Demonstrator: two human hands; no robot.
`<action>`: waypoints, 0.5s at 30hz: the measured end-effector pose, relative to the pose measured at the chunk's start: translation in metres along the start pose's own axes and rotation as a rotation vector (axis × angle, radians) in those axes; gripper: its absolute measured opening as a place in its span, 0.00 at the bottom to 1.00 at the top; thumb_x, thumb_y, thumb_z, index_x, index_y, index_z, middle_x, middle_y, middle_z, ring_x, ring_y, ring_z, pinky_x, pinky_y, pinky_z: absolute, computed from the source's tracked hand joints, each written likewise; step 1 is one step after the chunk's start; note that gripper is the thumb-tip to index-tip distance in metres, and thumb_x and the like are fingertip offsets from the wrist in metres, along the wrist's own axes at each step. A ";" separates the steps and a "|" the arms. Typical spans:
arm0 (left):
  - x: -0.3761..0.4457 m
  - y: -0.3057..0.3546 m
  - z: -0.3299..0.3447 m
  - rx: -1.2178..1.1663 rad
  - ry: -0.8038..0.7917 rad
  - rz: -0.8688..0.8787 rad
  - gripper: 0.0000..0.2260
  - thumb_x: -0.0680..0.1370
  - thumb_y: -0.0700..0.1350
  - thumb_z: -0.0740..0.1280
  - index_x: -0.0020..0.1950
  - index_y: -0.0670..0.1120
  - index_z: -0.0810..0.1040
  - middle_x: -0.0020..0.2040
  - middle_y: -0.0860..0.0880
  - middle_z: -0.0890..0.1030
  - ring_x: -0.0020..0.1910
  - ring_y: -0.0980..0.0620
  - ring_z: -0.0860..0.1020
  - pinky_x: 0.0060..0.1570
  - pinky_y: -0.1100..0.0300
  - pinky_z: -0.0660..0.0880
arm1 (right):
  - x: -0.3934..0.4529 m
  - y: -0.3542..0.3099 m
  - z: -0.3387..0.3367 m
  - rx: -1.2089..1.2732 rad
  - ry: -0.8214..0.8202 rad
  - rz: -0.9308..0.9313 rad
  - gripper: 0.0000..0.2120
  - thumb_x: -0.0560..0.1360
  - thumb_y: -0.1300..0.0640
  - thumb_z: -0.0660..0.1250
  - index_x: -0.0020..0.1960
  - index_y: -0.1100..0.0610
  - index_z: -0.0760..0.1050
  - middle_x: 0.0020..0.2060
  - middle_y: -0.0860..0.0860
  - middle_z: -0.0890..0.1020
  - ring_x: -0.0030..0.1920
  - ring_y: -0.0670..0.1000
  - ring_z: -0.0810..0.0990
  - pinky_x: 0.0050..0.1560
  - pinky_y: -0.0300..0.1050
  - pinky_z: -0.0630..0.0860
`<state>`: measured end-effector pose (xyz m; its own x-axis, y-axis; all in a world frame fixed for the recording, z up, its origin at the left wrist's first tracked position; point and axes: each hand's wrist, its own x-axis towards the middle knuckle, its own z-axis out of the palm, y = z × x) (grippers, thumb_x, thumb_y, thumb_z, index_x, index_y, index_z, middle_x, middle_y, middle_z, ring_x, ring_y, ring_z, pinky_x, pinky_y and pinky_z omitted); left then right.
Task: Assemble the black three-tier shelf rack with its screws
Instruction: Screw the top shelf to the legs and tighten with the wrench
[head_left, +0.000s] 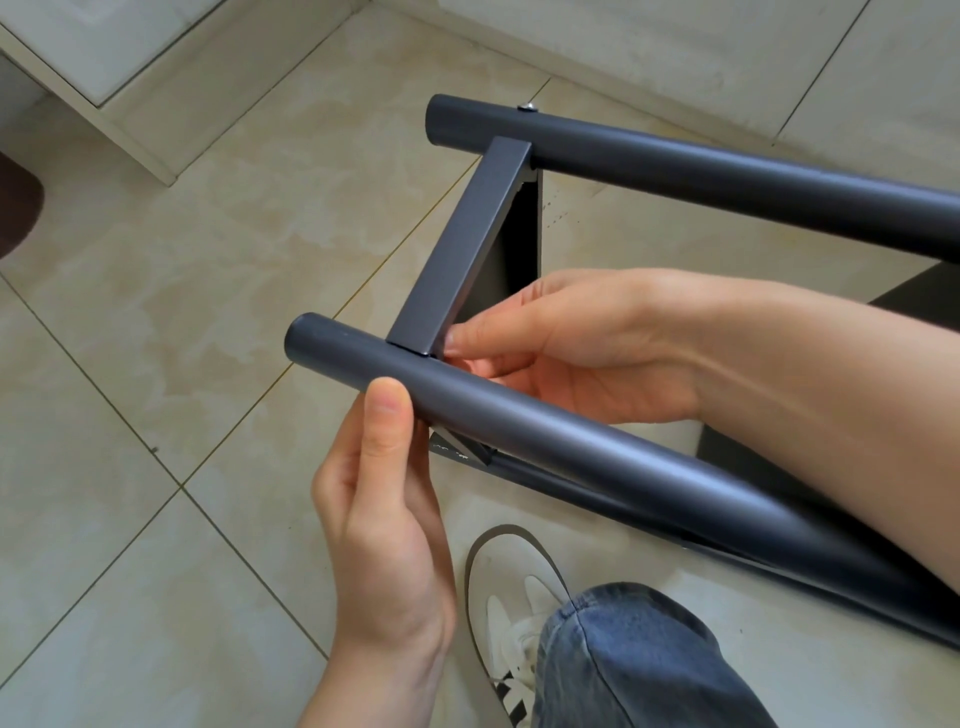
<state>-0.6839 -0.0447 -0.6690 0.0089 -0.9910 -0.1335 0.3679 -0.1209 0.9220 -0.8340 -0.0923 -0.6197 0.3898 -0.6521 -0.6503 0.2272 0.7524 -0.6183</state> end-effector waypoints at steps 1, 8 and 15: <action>0.000 0.000 0.000 -0.001 -0.002 -0.004 0.19 0.70 0.63 0.73 0.50 0.51 0.87 0.51 0.49 0.85 0.56 0.49 0.82 0.58 0.60 0.76 | 0.000 0.000 0.000 -0.007 0.009 -0.006 0.10 0.78 0.60 0.66 0.39 0.61 0.77 0.30 0.52 0.77 0.31 0.47 0.76 0.34 0.36 0.78; -0.002 0.003 -0.002 -0.012 0.002 -0.035 0.14 0.74 0.58 0.73 0.51 0.49 0.87 0.52 0.45 0.85 0.56 0.45 0.82 0.58 0.59 0.77 | 0.005 0.006 0.005 -0.088 0.073 -0.011 0.14 0.80 0.55 0.65 0.37 0.58 0.77 0.28 0.51 0.77 0.27 0.45 0.75 0.31 0.35 0.76; -0.003 0.002 -0.003 -0.029 -0.001 -0.044 0.17 0.75 0.56 0.72 0.55 0.44 0.84 0.53 0.40 0.84 0.56 0.43 0.82 0.56 0.58 0.78 | 0.008 0.006 0.007 0.061 -0.009 -0.011 0.04 0.80 0.60 0.64 0.50 0.58 0.78 0.28 0.50 0.78 0.31 0.46 0.77 0.36 0.37 0.79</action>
<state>-0.6802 -0.0422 -0.6676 -0.0085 -0.9848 -0.1736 0.3951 -0.1628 0.9041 -0.8231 -0.0922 -0.6257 0.3946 -0.6596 -0.6398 0.2857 0.7498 -0.5968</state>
